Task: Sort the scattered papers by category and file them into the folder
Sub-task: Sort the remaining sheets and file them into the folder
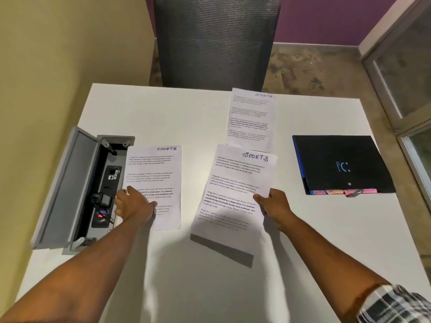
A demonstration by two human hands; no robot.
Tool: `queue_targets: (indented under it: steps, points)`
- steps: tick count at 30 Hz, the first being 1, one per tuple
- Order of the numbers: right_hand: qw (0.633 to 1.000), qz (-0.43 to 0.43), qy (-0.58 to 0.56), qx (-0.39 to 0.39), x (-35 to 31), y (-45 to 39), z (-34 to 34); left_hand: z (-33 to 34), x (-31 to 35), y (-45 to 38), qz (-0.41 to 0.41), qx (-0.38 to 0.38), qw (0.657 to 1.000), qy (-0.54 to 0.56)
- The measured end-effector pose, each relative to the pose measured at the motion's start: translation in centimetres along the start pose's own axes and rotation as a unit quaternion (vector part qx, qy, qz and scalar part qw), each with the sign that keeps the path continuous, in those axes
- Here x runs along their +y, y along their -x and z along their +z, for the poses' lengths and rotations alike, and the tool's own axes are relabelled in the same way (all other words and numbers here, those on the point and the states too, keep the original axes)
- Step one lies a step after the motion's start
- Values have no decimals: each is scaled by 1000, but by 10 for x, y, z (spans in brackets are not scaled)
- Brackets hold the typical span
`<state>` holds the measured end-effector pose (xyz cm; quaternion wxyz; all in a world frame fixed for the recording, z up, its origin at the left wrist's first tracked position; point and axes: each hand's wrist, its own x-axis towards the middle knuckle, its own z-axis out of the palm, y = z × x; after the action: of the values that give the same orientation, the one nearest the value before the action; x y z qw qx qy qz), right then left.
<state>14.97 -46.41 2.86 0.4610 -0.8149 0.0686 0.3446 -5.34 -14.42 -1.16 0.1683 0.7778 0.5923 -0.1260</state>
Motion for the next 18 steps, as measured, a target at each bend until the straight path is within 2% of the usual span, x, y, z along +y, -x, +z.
queue_targets:
  steps: [6, 12, 18]
  points:
    - [1000, 14, 12, 8, 7, -5, 3, -3, -5, -3, 18, -29, 999, 5]
    - [999, 32, 20, 15, 22, 0, 10, 14, -1, 31, 108, -63, 992, -17]
    - [999, 30, 11, 7, 33, 13, 11, 10, 3, 38, 67, -83, 993, -46]
